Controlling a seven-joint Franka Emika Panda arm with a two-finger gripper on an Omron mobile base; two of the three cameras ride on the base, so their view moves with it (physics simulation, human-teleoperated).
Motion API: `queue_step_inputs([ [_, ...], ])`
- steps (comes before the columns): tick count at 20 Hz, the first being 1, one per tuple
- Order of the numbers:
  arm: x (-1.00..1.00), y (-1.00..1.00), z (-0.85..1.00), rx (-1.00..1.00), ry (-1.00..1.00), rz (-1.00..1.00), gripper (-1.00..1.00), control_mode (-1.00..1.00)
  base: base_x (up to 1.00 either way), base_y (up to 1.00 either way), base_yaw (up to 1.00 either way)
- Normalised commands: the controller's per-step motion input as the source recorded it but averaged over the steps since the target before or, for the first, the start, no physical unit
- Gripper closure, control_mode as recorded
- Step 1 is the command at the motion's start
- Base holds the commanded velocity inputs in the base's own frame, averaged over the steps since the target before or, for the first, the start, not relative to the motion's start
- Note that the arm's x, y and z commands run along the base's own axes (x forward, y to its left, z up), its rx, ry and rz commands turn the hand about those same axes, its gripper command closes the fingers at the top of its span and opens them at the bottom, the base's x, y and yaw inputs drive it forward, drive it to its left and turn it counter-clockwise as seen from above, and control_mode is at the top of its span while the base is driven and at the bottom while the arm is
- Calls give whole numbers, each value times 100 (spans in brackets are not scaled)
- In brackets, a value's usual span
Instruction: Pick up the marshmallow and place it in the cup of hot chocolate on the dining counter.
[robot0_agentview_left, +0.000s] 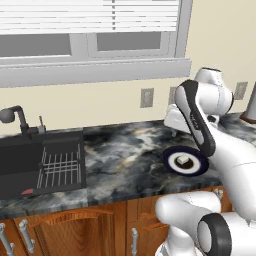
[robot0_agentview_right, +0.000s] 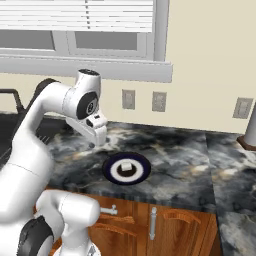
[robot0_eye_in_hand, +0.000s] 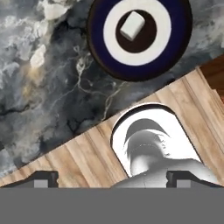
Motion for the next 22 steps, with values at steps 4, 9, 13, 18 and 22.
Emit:
queue_step_inputs([
  [4, 9, -60, -26, 15, 37, -37, -100, -100, 0, 0, 0],
  [9, 26, -73, -63, 32, 31, -14, -100, -100, 0, 0, 0],
  [13, 27, -47, -62, 29, 29, -1, -100, -100, 0, 0, 0],
  [18, 35, -19, -55, 19, 30, 0, -100, -100, 0, 0, 0],
  [22, 34, -25, -41, 13, 28, 1, -100, -100, 0, 0, 0],
])
